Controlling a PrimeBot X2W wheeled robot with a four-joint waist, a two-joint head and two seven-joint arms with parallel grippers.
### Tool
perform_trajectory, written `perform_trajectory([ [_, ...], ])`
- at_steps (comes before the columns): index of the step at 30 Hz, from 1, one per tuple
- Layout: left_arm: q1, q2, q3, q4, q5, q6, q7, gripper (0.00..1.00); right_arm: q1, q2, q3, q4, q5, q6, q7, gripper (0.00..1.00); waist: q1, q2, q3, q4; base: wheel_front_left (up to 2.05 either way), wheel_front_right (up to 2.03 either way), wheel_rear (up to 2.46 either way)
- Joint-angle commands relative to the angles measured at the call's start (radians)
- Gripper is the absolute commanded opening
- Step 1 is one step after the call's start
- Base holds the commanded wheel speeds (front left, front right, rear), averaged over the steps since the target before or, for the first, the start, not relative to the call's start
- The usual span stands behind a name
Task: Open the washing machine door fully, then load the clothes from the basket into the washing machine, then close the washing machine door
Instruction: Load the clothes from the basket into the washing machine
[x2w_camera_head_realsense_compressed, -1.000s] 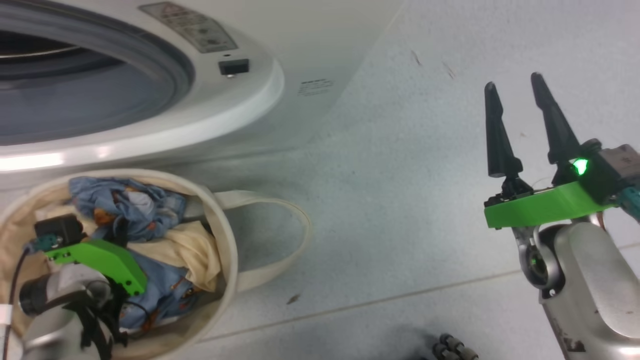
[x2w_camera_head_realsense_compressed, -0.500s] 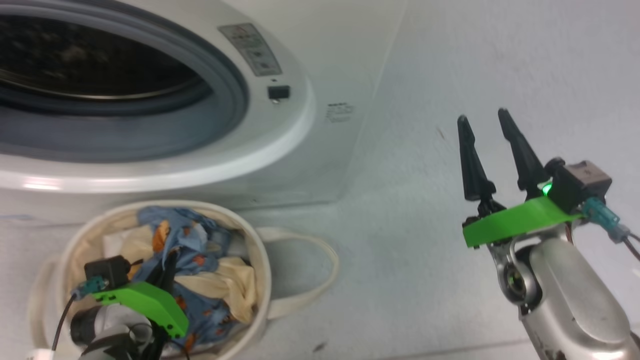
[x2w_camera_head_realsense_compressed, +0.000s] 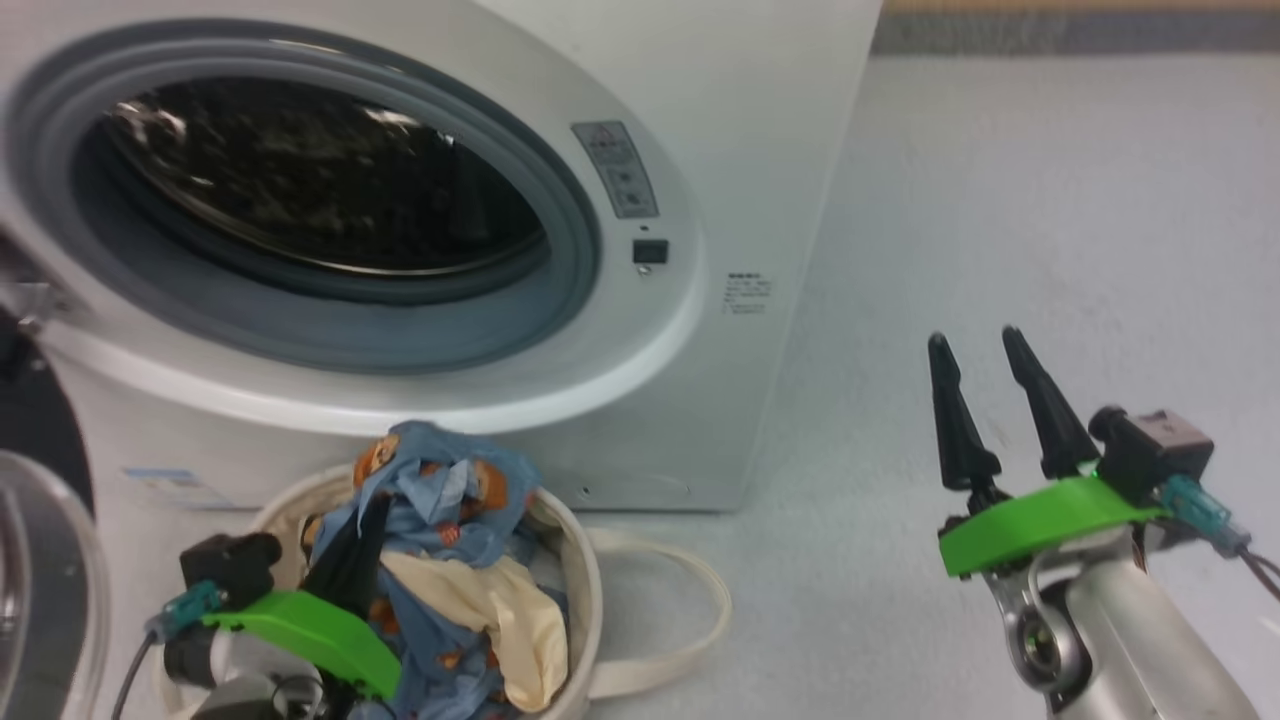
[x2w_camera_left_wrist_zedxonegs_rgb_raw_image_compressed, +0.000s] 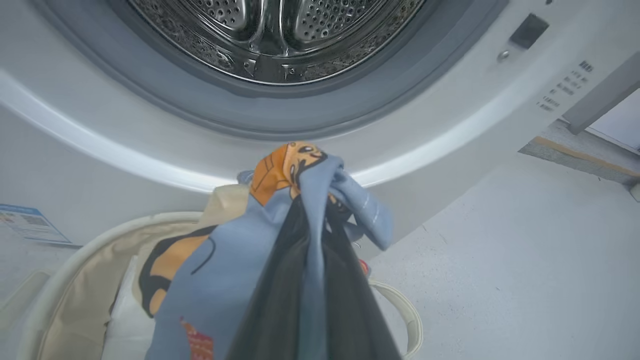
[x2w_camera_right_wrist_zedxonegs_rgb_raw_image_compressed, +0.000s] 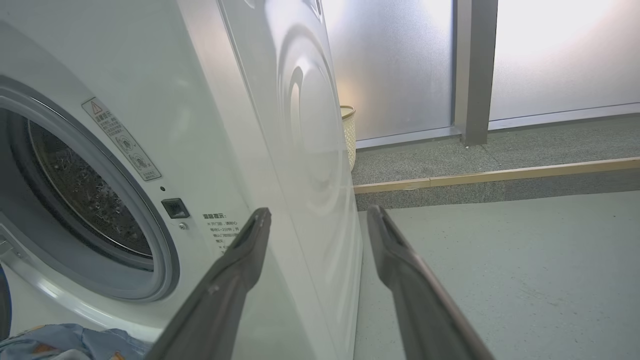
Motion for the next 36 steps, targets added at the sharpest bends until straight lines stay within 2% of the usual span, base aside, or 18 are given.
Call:
perform_trajectory([
  [1, -0.012, 0.031, 0.054, -0.056, 0.009, -0.006, -0.013, 0.0, 0.003, -0.009, 0.009, -0.027, 0.009, 0.0, -0.012, 1.0, 0.0002, -0.0001, -0.039, 0.026, 0.0, 0.0, 0.0],
  [6, 0.018, 0.023, 0.096, -0.182, 0.027, -0.006, -0.013, 0.0, 0.031, -0.014, 0.004, -0.026, 0.02, 0.0, -0.012, 1.0, 0.0002, -0.0001, -0.081, 0.043, 0.0, 0.0, 0.0],
  [17, 0.035, 0.055, 0.146, -0.311, 0.008, -0.006, -0.013, 0.0, 0.059, -0.013, 0.017, -0.021, 0.037, 0.0, -0.012, 1.0, 0.0002, -0.0001, -0.116, 0.03, 0.0, 0.0, 0.0],
  [29, -0.085, 0.17, 0.193, -0.342, 0.023, 0.002, 0.004, 0.0, 0.054, -0.007, 0.027, -0.024, 0.041, 0.0, -0.012, 1.0, 0.0002, -0.0001, -0.106, -0.028, 0.0, 0.0, 0.0],
  [36, -0.206, 0.225, 0.235, -0.362, -0.009, 0.0, 0.016, 0.0, 0.041, -0.002, 0.029, -0.032, 0.034, 0.0, -0.012, 1.0, 0.0002, -0.0001, -0.068, -0.062, 0.0, 0.0, 0.0],
])
